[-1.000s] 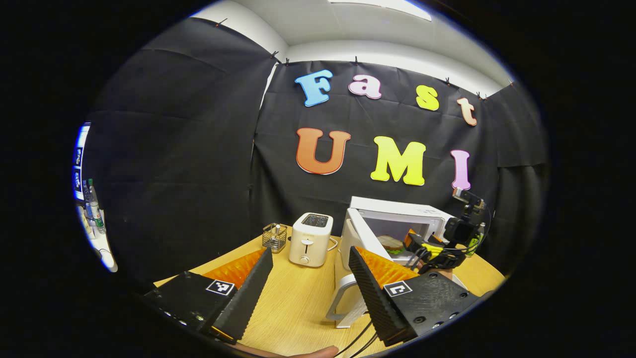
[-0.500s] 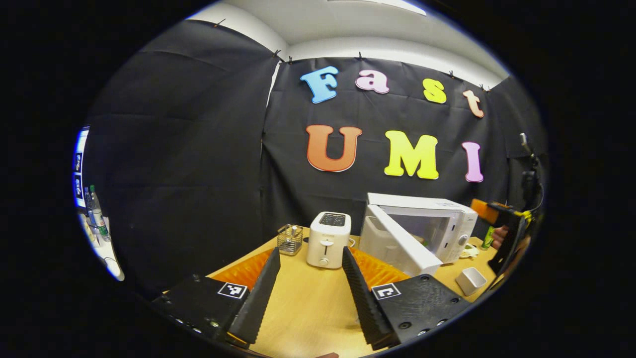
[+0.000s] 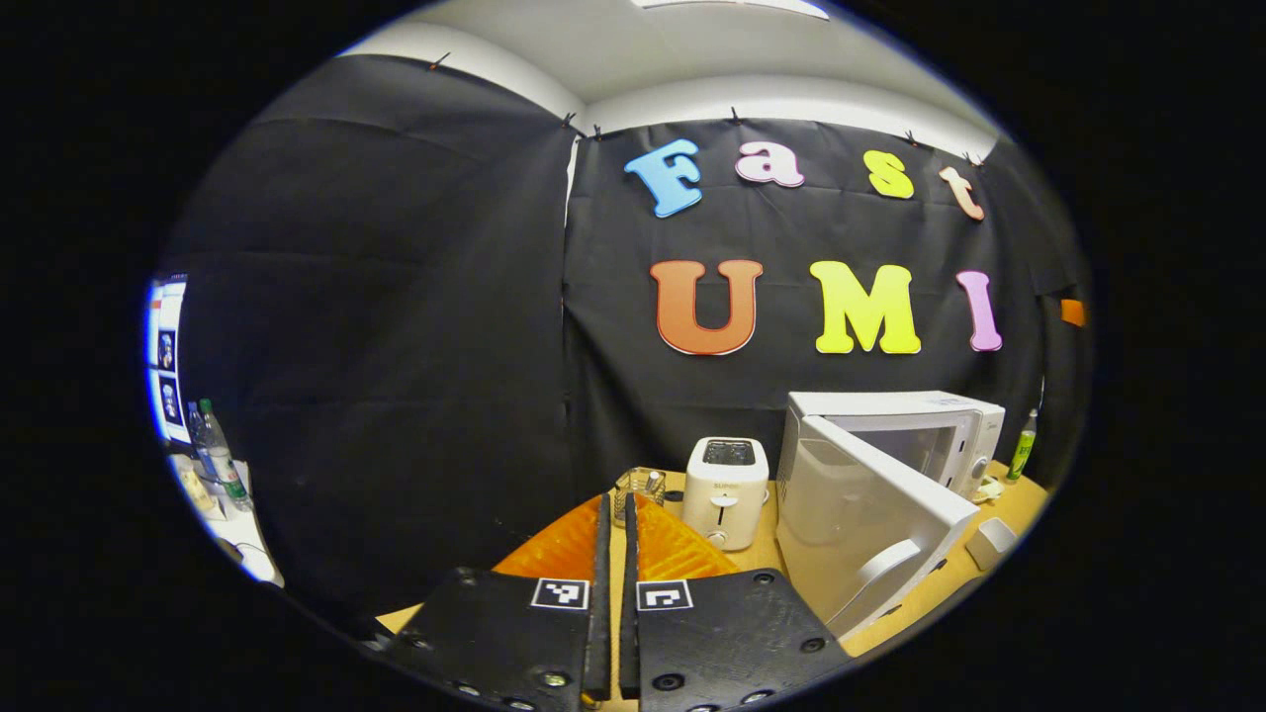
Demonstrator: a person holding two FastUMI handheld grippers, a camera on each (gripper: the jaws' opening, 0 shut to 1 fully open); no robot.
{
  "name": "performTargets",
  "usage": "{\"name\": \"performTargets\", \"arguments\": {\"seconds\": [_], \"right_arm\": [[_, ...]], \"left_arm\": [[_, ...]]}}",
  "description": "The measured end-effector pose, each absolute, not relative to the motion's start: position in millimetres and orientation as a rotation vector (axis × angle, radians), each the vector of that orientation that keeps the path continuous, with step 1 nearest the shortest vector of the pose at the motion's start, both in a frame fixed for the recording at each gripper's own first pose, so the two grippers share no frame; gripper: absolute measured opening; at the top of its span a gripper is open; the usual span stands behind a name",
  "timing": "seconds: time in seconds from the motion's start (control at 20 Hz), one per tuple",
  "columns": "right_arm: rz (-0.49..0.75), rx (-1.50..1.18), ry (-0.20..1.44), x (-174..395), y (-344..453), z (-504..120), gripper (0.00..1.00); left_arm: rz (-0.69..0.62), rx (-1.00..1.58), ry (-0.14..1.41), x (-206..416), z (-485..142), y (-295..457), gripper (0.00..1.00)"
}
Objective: Open the microwave oven with the left hand, put the food in, and close the microwave oven.
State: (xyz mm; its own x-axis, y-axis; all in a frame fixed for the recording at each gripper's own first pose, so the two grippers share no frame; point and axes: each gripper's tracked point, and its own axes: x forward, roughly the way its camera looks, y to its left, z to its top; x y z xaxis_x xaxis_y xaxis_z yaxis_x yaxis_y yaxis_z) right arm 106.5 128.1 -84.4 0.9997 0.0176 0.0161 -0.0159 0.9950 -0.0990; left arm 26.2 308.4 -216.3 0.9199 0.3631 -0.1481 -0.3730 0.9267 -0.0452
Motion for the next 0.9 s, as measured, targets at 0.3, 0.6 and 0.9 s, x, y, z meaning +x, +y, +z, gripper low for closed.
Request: {"name": "performTargets", "arguments": {"seconds": [0.3, 0.6, 0.9], "right_arm": [[0.032, -0.135, -0.028, 100, 124, -81, 1.0], [0.04, -0.125, 0.017, 101, 115, -94, 0.91], [0.073, -0.077, 0.031, 105, 98, -101, 0.92]], "left_arm": [[0.289, -0.1, 0.139, 36, -237, 302, 0.0], [0.136, -0.161, 0.113, 52, -248, 259, 0.0], [-0.075, -0.097, 0.091, 63, -259, 189, 0.0]]}}
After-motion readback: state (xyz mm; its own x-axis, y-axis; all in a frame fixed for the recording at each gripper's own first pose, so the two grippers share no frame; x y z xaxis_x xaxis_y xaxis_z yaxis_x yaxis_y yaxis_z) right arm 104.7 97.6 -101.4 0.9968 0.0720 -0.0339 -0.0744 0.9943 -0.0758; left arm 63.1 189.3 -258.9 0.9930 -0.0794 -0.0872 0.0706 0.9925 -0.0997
